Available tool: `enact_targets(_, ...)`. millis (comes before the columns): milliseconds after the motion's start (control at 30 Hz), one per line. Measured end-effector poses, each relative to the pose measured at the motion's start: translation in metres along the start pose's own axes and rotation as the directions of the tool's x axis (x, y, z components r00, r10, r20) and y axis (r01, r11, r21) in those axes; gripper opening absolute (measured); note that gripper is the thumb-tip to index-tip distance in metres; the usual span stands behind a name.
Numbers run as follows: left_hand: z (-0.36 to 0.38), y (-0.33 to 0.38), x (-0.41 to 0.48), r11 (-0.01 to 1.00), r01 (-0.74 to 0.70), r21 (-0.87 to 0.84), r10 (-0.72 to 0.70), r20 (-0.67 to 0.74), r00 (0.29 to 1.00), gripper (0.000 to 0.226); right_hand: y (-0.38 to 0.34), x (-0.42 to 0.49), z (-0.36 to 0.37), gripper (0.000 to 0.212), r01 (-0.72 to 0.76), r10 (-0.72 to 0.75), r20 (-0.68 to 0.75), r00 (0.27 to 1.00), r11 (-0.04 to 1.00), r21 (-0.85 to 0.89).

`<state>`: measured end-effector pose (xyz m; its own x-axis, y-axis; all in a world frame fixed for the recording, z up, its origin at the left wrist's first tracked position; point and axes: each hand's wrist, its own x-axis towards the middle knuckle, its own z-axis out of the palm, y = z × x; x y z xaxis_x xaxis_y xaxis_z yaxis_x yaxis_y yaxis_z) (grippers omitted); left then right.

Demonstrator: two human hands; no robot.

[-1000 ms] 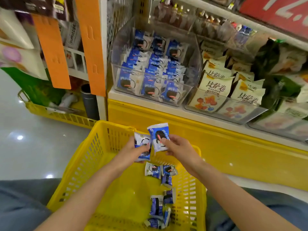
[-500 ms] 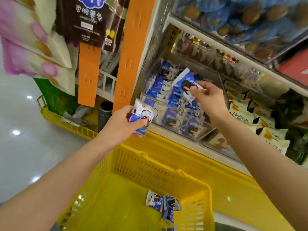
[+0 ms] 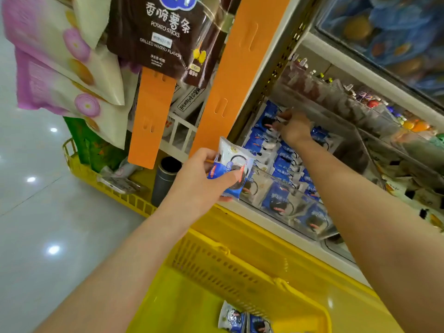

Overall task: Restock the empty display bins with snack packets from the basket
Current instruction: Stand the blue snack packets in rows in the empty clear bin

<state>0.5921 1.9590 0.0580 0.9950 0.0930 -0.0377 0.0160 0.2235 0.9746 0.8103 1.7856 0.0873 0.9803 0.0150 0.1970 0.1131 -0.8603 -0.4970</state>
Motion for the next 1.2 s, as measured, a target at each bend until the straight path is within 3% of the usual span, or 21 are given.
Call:
enact_targets(200,0.003,0.0,0.005,1.0,-0.006,-0.023,0.005,-0.033,0.999,0.031,0.002,0.01,0.0,0.03,-0.003,0.003,0.009,1.0,1.0,-0.029)
enact_targets(400,0.01,0.0,0.003,0.984,0.103,-0.145,-0.107,-0.022,0.994,0.027,-0.009,-0.022,-0.016,0.037,0.143,-0.144,0.001,0.99,0.982,-0.12)
enact_targets(533,0.013,0.0,-0.008,0.983,0.146,-0.115,-0.138,0.07,0.988,0.029,-0.025,-0.085,-0.033,0.03,0.241,-0.233,-0.089,0.968,0.966,0.093)
enact_targets(733,0.025,0.002,-0.023,0.992,0.124,-0.006,-0.122,0.113,0.986,0.034,-0.028,-0.181,-0.059,0.026,0.25,-0.292,0.102,0.951,0.92,0.301)
enact_targets(833,0.032,0.001,-0.029,0.998,0.061,0.023,-0.062,0.071,0.996,0.035,-0.022,-0.206,-0.065,0.012,0.143,-0.262,0.231,0.937,0.89,0.432)
enact_targets(967,0.037,0.004,-0.038,0.998,0.009,0.065,-0.01,0.017,1.0,0.03,-0.008,-0.223,-0.076,0.021,-0.045,-0.15,0.338,0.929,0.861,0.507)
enact_targets(1067,0.043,0.008,-0.046,0.967,-0.123,0.224,0.101,0.109,0.989,0.02,0.0,-0.229,-0.081,0.022,-0.019,-0.156,0.312,0.937,0.87,0.492)
enact_targets(1200,0.053,0.008,-0.048,0.876,-0.266,0.403,0.199,0.201,0.959,0.036,0.008,-0.234,-0.086,0.018,-0.002,-0.158,0.28,0.947,0.869,0.494)
